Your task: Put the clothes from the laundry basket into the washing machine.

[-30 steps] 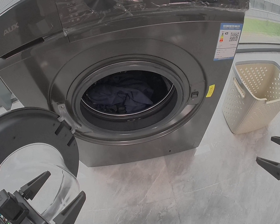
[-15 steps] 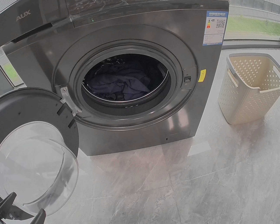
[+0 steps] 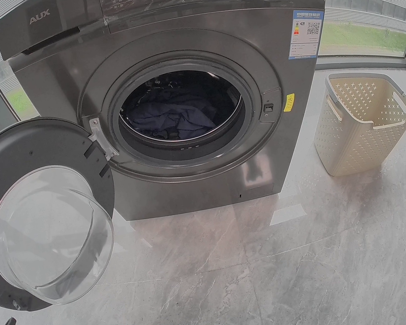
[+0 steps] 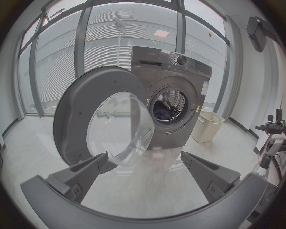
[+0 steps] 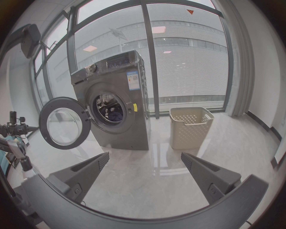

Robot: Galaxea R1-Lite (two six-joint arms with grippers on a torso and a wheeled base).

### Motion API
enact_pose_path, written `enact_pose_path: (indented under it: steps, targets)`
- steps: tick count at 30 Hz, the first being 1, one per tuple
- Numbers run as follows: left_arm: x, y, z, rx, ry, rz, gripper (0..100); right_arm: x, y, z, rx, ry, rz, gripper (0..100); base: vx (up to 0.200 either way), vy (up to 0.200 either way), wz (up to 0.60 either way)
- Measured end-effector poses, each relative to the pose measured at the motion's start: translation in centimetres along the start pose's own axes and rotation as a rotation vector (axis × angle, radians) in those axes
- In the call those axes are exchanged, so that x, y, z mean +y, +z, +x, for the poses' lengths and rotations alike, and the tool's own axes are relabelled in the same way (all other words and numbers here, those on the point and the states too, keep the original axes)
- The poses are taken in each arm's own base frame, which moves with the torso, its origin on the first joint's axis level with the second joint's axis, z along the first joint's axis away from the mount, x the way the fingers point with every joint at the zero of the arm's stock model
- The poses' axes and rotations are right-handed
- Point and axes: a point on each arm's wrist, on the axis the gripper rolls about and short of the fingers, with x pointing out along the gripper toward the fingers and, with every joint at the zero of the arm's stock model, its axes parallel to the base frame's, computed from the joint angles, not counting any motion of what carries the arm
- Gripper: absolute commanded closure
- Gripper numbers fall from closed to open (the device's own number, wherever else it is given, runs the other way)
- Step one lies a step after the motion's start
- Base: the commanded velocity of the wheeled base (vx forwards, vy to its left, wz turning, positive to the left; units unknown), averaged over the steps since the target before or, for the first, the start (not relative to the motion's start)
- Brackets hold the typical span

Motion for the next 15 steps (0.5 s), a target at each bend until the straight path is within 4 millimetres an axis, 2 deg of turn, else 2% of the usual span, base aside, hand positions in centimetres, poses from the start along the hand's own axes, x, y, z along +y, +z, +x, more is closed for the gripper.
enact_pose_path:
  steps: [4,8,15]
  targets:
    - [-0.1,-1.5,-1.1,0.017,0.062,0.001,0,0.0,-1.3,-0.8,0.032,-0.086,-0.02,0,0.0,0.0,0.0]
    - [-0.2,-1.9,-1.7,-0.019,0.141,0.019,0,0.0,-1.7,-1.2,0.004,-0.148,-0.019,0,0.0,0.0,0.0]
    - [-0.2,-2.4,-2.0,-0.016,0.158,0.033,0,0.2,-1.8,-1.4,-0.02,-0.113,-0.06,0,0.0,0.0,0.0]
